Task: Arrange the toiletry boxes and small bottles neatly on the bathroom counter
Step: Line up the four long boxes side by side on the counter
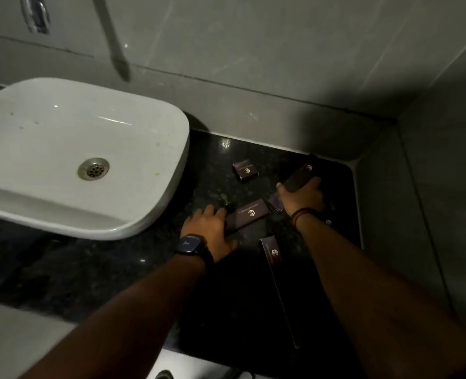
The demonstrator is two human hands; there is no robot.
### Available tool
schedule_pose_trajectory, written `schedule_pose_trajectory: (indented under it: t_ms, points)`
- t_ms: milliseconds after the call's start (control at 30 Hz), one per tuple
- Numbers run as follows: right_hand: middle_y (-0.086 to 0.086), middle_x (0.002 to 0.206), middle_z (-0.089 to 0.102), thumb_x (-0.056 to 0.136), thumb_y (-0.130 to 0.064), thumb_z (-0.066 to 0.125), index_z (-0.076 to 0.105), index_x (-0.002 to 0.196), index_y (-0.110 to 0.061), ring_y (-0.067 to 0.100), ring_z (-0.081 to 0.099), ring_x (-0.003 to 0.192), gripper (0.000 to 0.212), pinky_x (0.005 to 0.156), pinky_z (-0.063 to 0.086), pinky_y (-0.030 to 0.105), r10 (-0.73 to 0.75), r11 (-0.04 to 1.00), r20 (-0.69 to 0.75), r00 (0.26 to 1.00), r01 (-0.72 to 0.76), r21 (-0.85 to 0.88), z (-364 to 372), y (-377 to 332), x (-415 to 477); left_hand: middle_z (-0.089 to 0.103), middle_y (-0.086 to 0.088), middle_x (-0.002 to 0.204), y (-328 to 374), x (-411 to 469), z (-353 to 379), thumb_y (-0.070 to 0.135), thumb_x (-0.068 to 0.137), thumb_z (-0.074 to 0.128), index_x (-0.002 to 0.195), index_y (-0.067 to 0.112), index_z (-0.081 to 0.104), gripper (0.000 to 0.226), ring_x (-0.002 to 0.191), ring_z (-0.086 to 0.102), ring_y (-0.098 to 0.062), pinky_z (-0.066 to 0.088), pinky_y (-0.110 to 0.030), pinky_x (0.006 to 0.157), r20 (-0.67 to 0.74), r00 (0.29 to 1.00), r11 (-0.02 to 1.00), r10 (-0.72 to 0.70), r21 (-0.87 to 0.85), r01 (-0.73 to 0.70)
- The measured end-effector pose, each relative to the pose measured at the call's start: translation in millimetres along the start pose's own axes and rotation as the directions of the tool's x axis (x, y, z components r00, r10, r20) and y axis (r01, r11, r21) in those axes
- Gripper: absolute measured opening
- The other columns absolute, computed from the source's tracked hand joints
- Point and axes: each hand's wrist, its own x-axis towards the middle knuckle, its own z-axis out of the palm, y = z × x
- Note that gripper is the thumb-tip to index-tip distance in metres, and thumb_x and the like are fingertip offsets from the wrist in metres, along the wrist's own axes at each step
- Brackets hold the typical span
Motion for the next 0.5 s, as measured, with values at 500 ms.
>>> schedule_pose_trajectory:
  t_ms: [500]
  points:
    - [0.027,0.129,0.055,0.071,-0.032,0.077,0.029,0.137,-0.008,0.047,0.057,0.113,0.085,0.089,0.05,0.049,-0.04,0.997,-0.017,0.999,0.039,-0.064,8.2,-0.6,2.7,0.056,-0.011,0.112,-6.2,2.9,12.1,0.05,0.071,0.061,0.11,0.016,0.057,0.053,0.102,0.052,-0.034,0.047,-0.038,0.081,-0.019,1.0,1.0,0.005,0.006,-0.005]
